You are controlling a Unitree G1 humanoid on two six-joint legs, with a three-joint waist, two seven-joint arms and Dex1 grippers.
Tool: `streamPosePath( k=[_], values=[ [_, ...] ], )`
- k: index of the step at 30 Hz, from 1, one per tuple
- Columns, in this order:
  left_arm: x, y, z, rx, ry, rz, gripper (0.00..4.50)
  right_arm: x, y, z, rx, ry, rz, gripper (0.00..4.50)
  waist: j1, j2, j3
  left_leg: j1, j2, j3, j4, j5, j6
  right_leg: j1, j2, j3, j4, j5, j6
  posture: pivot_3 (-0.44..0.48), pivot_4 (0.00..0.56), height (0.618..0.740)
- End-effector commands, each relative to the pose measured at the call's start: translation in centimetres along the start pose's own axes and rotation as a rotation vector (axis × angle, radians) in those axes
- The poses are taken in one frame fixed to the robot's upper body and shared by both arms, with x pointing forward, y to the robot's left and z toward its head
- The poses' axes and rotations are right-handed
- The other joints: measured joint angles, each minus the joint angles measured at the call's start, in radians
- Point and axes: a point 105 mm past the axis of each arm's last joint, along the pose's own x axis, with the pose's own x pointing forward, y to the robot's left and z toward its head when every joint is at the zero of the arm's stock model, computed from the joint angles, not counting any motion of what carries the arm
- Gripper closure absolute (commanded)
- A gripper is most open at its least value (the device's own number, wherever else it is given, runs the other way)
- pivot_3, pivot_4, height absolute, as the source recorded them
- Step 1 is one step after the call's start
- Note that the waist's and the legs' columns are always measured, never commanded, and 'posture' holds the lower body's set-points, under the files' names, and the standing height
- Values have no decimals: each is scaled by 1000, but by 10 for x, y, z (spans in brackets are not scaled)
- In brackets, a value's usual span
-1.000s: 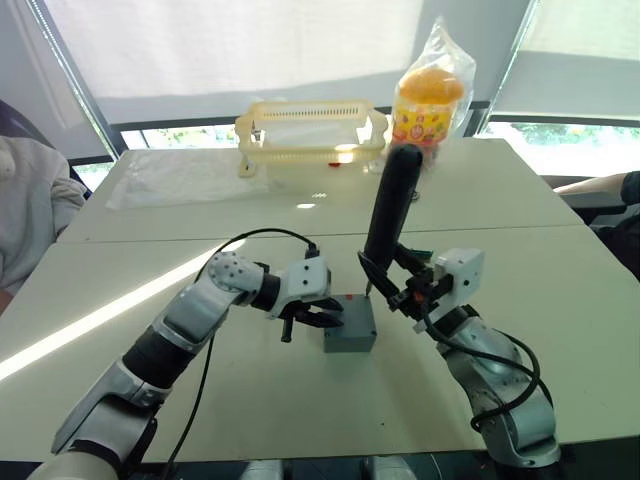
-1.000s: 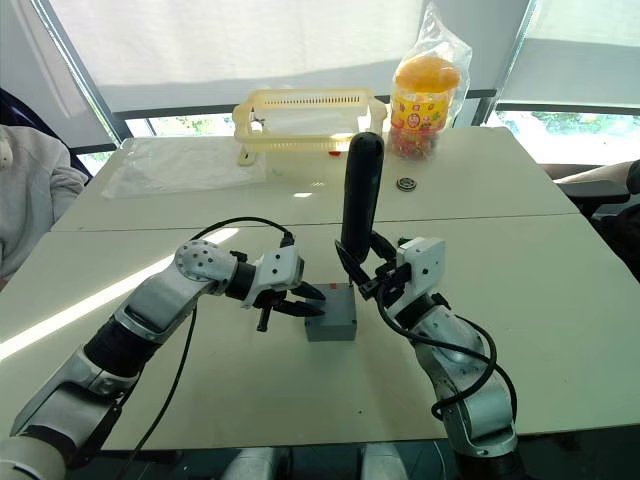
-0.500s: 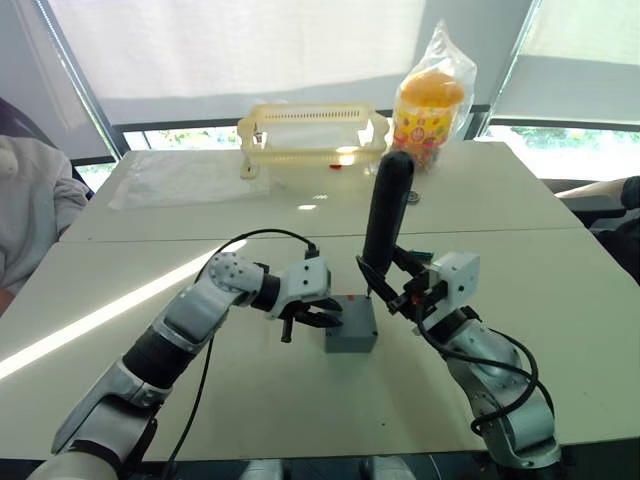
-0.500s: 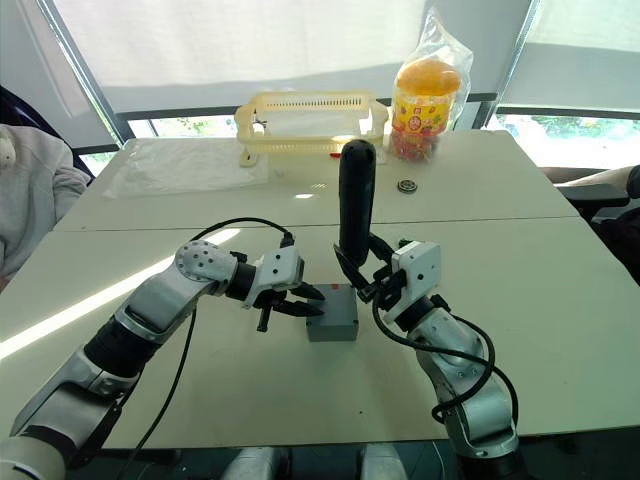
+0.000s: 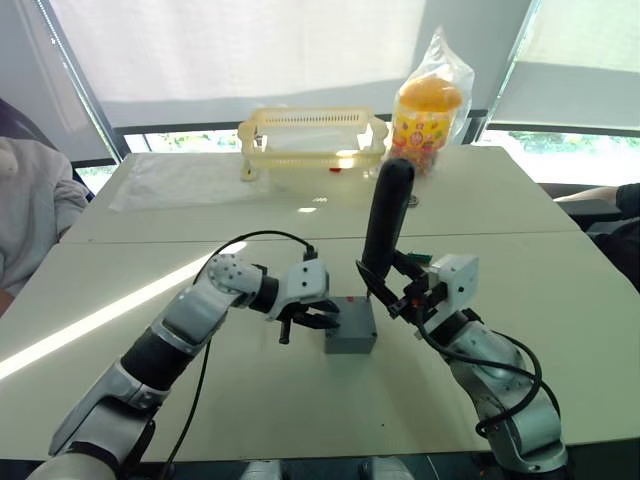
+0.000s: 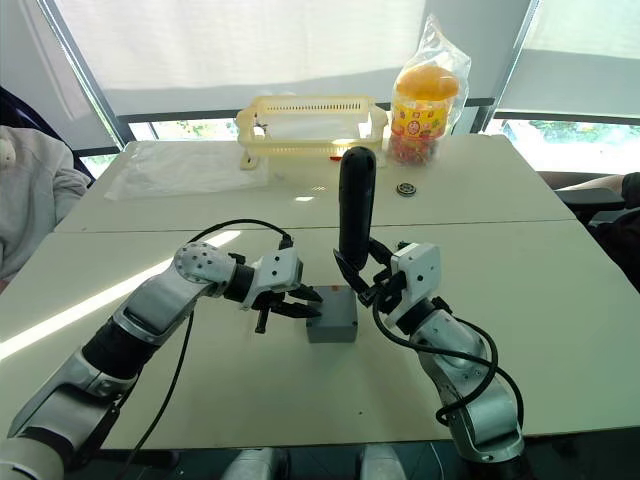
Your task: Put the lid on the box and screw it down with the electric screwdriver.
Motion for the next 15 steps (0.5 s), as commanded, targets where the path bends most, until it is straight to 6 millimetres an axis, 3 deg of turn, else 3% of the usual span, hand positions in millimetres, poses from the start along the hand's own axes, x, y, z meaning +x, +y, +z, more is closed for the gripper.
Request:
streamPosePath(
  k=[1, 15],
  values=[
    [0, -5, -9, -8, 41, -11, 3375, -5, -2, -39, 30, 157, -19, 2721, 0, -3, -2, 2, 0, 0, -2, 0, 0, 2, 0, 0, -1, -2, -2, 0, 150, 740],
    [9, -4, -13, 2, 52, -15, 3375, -4, -9, -41, 30, 155, -42, 2721, 2, -7, -10, 5, 0, 1, -10, 0, 0, 4, -1, 0, -8, -2, -3, 0, 150, 740]
  ],
)
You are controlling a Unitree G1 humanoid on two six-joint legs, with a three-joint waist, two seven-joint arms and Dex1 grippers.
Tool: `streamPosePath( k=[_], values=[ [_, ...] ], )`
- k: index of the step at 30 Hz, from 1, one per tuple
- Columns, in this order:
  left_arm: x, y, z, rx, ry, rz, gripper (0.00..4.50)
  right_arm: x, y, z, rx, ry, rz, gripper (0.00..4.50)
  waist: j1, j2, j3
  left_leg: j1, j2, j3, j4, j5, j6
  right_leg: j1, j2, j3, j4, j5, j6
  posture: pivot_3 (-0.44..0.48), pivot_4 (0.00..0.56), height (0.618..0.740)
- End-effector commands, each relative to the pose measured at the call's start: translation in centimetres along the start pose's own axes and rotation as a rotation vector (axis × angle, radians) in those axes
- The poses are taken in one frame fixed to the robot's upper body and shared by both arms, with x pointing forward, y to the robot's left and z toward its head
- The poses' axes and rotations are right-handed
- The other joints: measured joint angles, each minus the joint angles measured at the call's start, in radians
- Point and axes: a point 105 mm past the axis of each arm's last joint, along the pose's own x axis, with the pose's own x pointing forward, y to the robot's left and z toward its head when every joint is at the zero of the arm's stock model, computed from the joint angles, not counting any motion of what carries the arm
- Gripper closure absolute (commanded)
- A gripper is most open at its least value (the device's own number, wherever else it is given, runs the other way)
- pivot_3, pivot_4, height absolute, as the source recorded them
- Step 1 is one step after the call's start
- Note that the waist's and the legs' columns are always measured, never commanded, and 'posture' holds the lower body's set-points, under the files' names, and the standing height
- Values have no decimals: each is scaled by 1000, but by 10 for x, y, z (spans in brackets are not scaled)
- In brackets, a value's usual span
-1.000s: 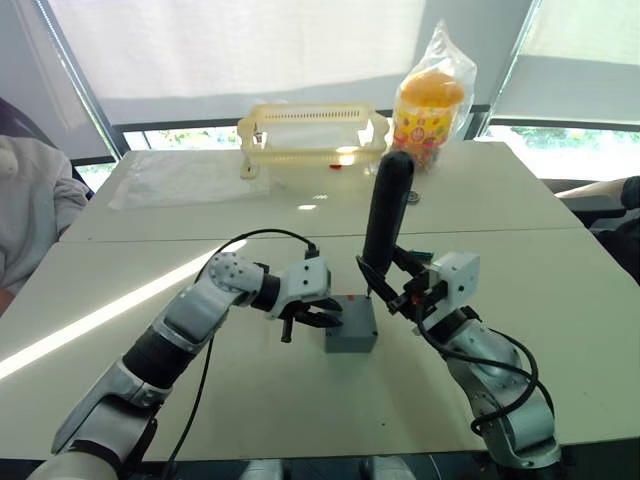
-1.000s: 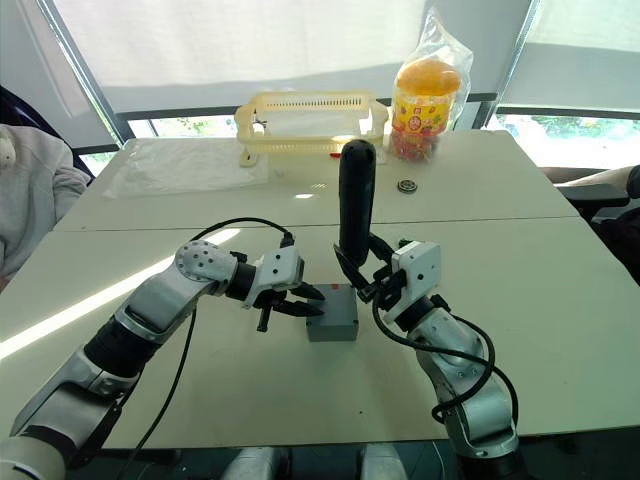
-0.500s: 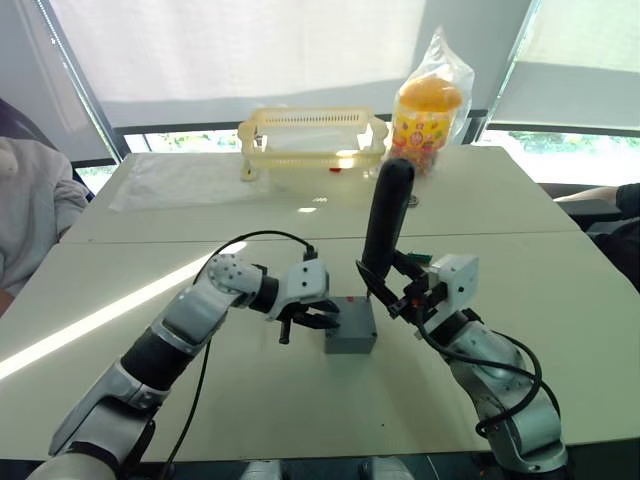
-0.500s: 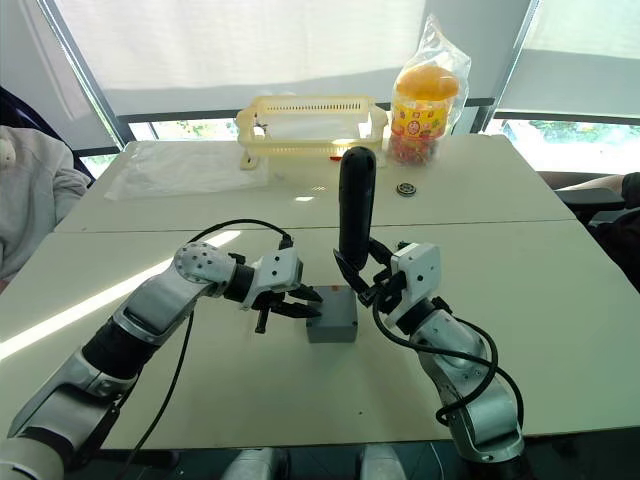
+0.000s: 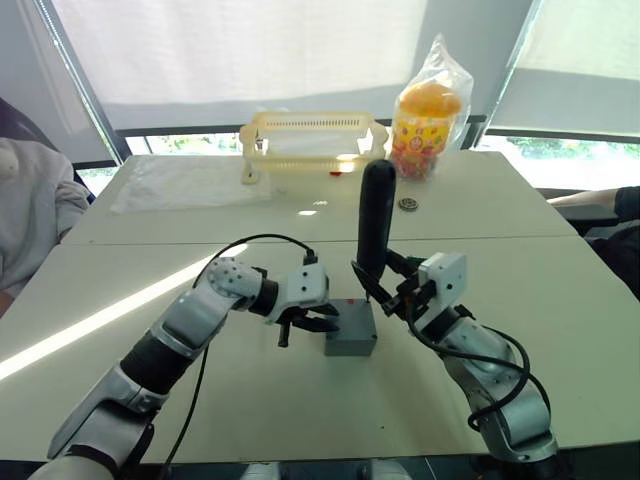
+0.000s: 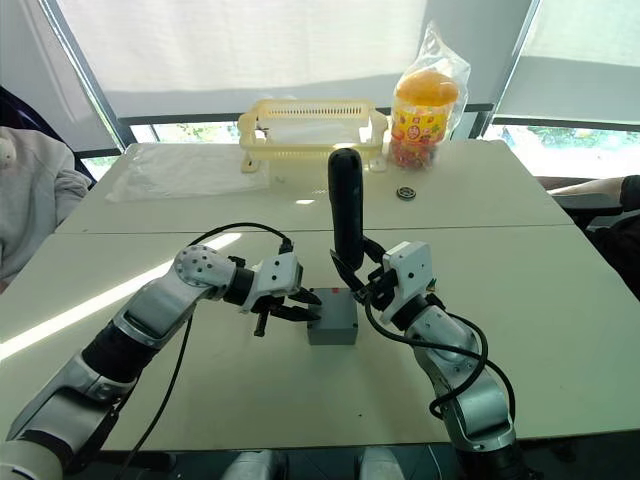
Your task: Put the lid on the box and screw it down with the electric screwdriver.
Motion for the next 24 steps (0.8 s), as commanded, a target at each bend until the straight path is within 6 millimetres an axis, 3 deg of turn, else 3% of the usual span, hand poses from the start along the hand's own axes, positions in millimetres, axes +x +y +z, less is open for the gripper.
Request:
streamPosePath(
  k=[1, 24],
  values=[
    [7, -4, -11, -18, 44, -17, 3375, -9, -4, -35, 43, 144, -34, 2721, 0, 0, -1, 0, 0, 0, 0, 0, 0, 0, 0, 0, 0, 0, 0, 0, 150, 740],
    [10, -8, -11, -5, 54, -52, 3375, -11, -10, -24, 60, 93, -74, 2721, 1, 0, -3, 0, 2, 0, -2, 0, 0, 1, -1, 0, -4, 0, 0, 0, 150, 740]
  ],
)
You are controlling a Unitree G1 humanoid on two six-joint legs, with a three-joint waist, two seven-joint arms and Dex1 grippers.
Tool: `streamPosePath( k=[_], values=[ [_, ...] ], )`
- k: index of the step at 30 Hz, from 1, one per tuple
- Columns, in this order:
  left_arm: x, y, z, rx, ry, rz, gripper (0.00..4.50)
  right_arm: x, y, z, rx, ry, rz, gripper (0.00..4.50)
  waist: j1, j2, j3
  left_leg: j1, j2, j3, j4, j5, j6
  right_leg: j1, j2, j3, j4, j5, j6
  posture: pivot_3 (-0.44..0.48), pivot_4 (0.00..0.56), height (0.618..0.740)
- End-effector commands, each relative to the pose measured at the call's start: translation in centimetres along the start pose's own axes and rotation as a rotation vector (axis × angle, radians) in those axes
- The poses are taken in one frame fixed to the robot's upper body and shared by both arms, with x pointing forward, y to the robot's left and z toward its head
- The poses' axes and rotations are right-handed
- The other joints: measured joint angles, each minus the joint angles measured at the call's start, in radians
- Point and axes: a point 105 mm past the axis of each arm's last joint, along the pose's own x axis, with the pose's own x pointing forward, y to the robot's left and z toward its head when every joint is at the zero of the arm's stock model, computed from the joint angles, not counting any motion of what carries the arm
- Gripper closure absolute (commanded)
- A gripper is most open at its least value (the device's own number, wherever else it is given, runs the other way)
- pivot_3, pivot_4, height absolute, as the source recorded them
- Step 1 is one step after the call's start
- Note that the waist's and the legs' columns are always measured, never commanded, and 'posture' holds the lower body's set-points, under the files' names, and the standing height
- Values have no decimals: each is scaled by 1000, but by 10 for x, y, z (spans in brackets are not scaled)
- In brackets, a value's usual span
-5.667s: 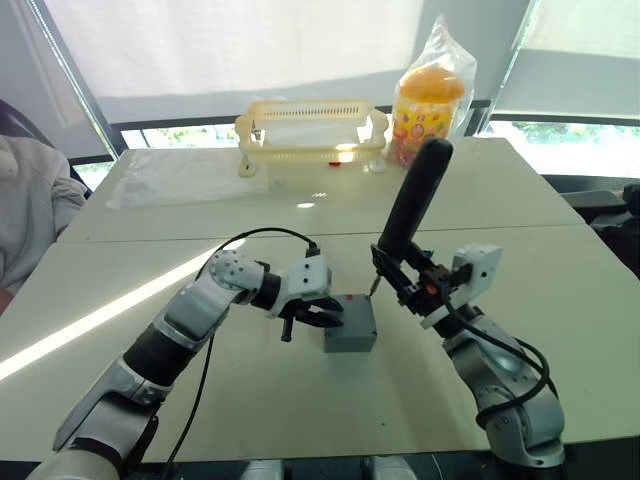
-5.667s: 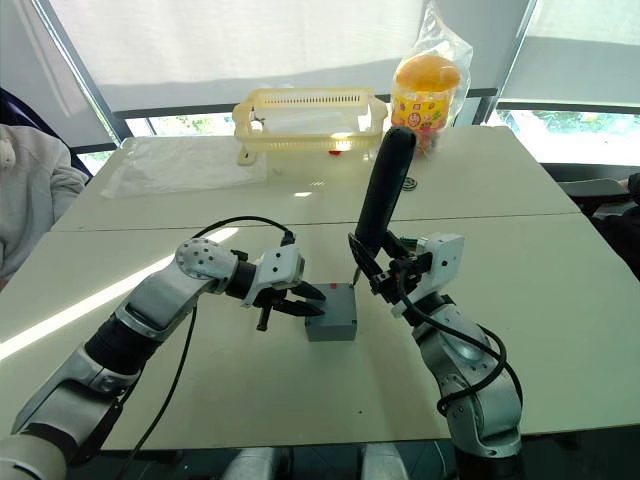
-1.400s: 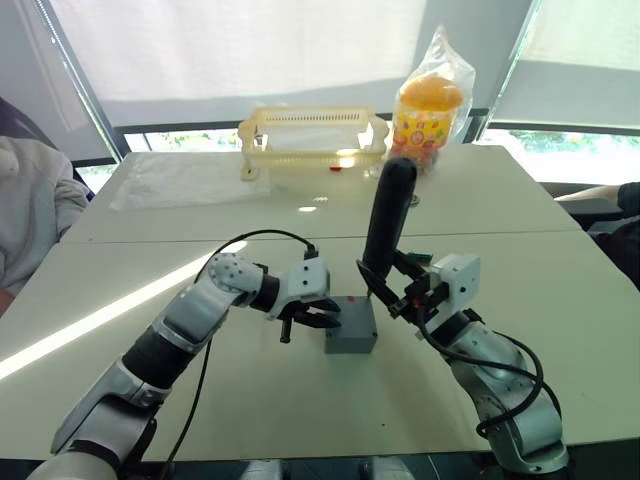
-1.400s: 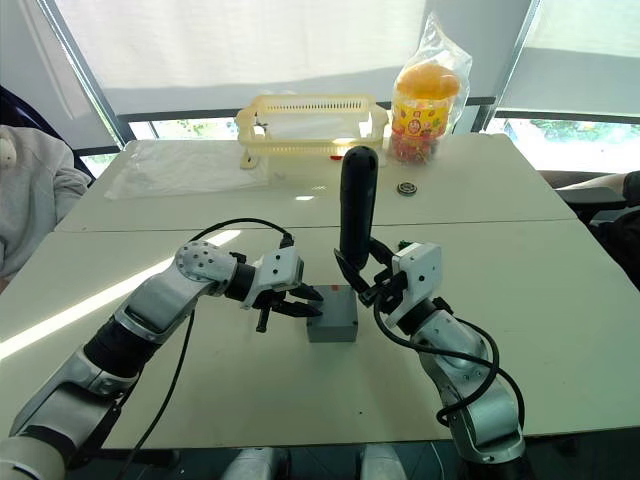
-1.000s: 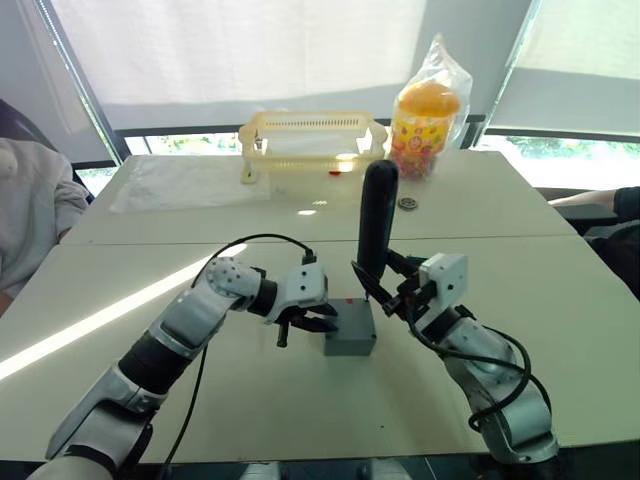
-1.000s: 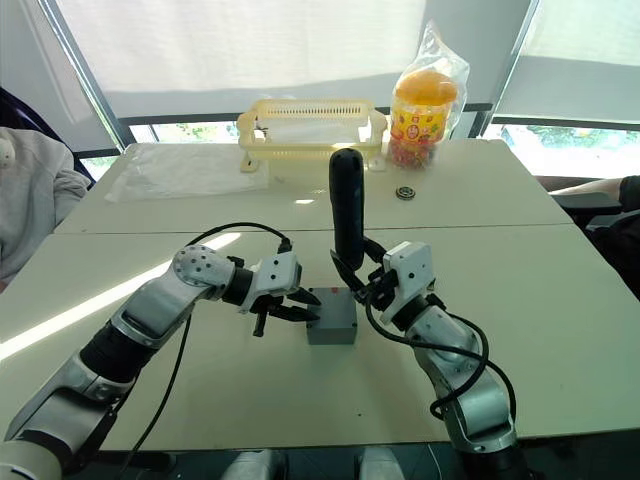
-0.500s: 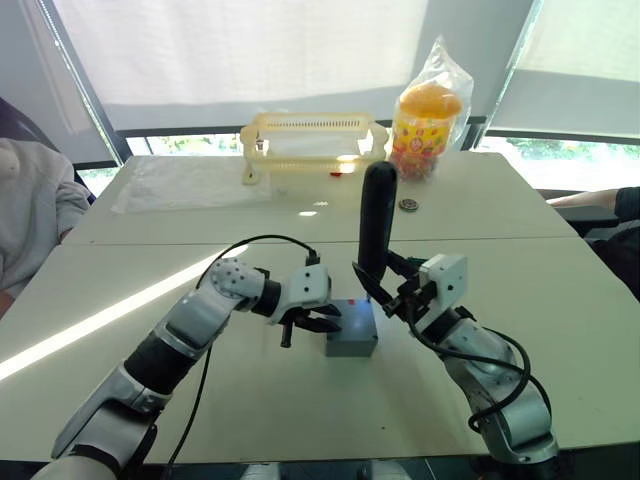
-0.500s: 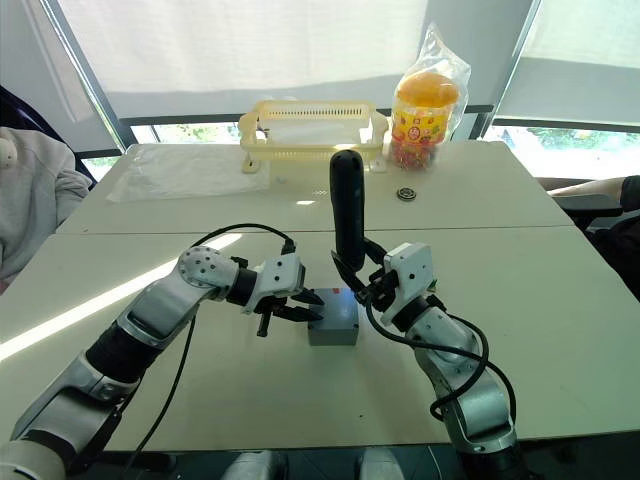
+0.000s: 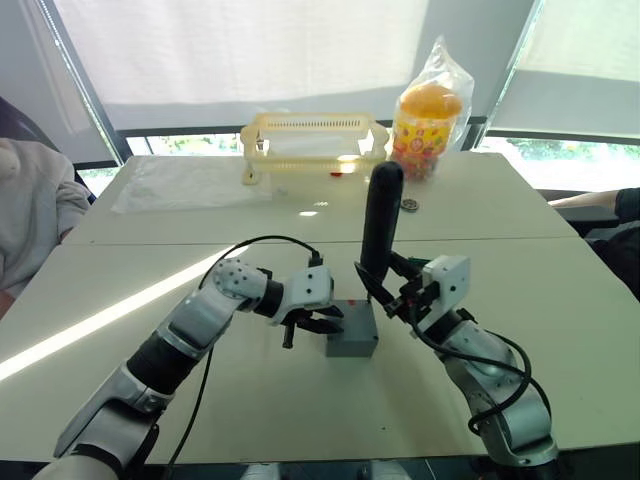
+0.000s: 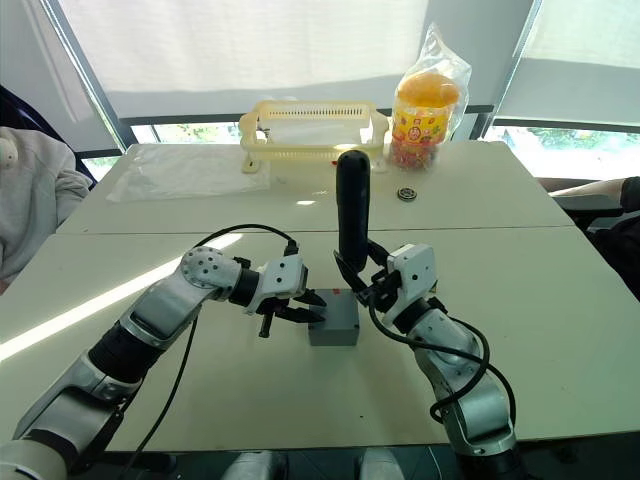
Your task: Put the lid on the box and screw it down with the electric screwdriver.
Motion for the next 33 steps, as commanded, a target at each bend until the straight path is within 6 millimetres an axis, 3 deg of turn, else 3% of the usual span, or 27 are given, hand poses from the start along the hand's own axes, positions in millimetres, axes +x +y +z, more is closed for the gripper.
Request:
streamPosePath(
  k=[1, 5, 11, 14, 16, 18, 21, 23, 25, 28, 33],
  values=[
    [4, -6, -14, -23, 62, -34, 3375, -7, -9, -18, 27, 81, -53, 2721, 0, 0, 0, 0, 0, 0, 0, 0, 0, 0, 0, 0, 0, 0, 0, 0, 150, 740],
    [6, -6, -15, -24, 64, -39, 3375, -5, -14, 7, 19, 5, -64, 2721, 0, 0, 0, 0, 0, 0, 0, 0, 0, 0, 0, 0, 0, 0, 0, 0, 150, 740],
    [6, -7, -19, -24, 74, -49, 3375, -1, -22, 107, 70, -243, 7, 2721, 0, 7, 7, -5, 0, -1, 0, 0, 0, -5, -1, 1, 0, 1, -1, 0, 150, 740],
    [5, -6, -19, -24, 73, -50, 3375, -3, -31, 145, 140, -303, 56, 2721, -1, 9, 9, -6, 0, -1, 0, 0, 0, -7, -1, 1, 0, 1, -1, 0, 150, 740],
    [5, -5, -19, -24, 69, -47, 3375, -5, -37, 160, 188, -315, 73, 2721, 0, 9, 9, -7, 0, -1, -2, 0, 0, -8, -1, 0, 0, 1, -1, 0, 150, 740],
    [5, -2, -16, -33, 46, -33, 3375, -7, -55, 168, 258, -312, 31, 2721, 1, 9, 9, -6, 1, -1, -3, 0, 0, -7, 0, -3, -1, 1, -1, 0, 150, 740],
    [1, 6, 1, -81, -57, 2, 3375, -15, -93, 168, 340, -238, -66, 2721, 1, 10, 10, -7, 1, -1, -4, 0, 0, -7, -1, -2, -1, 1, -1, 0, 150, 740],
    [-5, 14, 19, -106, -139, 22, 3375, -24, -111, 157, 354, -87, -106, 2721, 2, 12, 14, -10, 0, 0, 0, 0, 0, -8, -2, -2, -1, 1, -1, 0, 150, 740],
    [-13, 20, 37, -114, -204, 33, 3375, -37, -123, 141, 340, 105, -126, 2721, 2, 15, 19, -18, -1, 1, 2, 0, 1, -15, -3, -1, -1, 2, -2, 0, 150, 740],
    [-25, 20, 63, -67, -260, 17, 3375, -70, -146, 101, 405, 432, -217, 2721, 1, 13, 22, -22, -3, 2, 1, 0, 1, -19, -3, -1, -1, 4, 2, 0, 150, 740],
    [-32, 4, 72, 41, -227, -42, 3375, -124, -154, 54, 624, 780, -265, 2721, -5, 18, 23, -23, -3, 2, -1, -5, 9, -22, 0, -2, -1, 3, 7, 0, 150, 740]
  ],
)
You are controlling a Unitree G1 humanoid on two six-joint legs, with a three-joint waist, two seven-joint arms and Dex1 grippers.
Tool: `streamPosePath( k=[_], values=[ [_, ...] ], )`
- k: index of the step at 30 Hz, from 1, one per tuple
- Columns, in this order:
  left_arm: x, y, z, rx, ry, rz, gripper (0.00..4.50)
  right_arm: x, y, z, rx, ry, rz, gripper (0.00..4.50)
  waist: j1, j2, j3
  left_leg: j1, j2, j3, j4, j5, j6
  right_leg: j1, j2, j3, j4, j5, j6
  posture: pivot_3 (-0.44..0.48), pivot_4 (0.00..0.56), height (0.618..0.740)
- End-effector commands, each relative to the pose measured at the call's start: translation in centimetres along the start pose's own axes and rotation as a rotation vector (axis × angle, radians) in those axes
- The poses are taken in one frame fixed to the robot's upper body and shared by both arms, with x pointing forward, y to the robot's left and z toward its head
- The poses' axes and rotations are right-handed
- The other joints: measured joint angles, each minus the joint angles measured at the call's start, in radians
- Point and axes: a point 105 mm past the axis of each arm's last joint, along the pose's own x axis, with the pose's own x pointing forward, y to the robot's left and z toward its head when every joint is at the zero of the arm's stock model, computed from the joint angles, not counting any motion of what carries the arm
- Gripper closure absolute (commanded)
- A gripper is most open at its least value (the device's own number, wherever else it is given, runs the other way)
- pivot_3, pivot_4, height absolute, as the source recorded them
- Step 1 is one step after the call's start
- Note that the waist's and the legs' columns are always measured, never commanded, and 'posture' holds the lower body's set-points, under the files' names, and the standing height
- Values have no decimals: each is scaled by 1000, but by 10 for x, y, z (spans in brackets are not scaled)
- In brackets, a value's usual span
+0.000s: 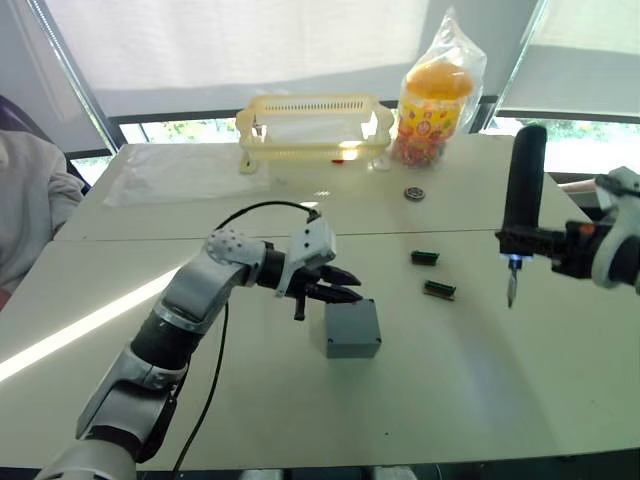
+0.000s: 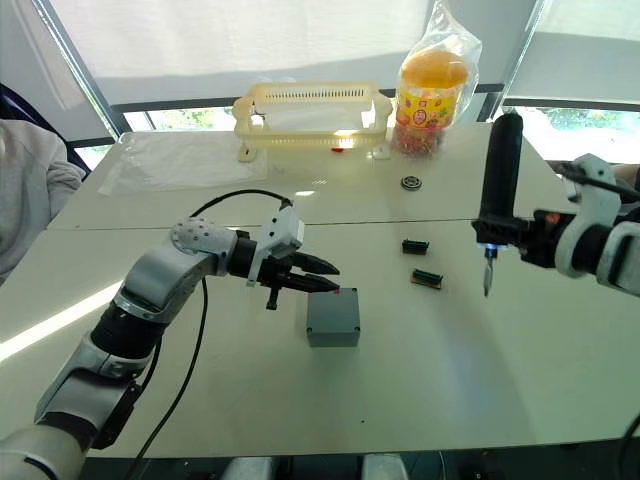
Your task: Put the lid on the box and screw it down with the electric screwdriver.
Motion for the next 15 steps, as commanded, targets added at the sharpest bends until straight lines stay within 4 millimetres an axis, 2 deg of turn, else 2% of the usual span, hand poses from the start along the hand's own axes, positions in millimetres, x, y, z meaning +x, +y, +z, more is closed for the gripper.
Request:
streamPosePath(
  k=[1, 3, 11, 15],
  values=[
    [-2, -13, 8, 79, 7, -54, 3375, -16, -11, -13, 90, 126, 15, 2721, -5, 4, 2, 0, 1, 1, 0, -1, 1, -1, 1, 1, 0, 0, 0, 0, 150, 740],
    [0, -17, 8, 112, 17, -68, 3375, -17, -21, -24, 128, 206, -24, 2721, -7, 7, 3, 0, 1, 3, 0, -1, 1, -2, 1, 2, 1, 0, 0, 0, 150, 740],
    [24, -32, 7, 176, 11, -117, 3375, 1, -41, -33, 199, 352, -98, 2721, -5, 7, 4, 3, 1, 3, 5, 0, -1, 1, 2, 3, 1, 0, -6, 0, 150, 740],
    [28, -37, 2, 177, 13, -109, 3375, 6, -51, -42, 184, 436, -162, 2721, -2, 7, 4, 2, 1, 4, 5, 1, -1, 1, 2, 4, 0, 1, -2, 0, 150, 740]
  ],
)
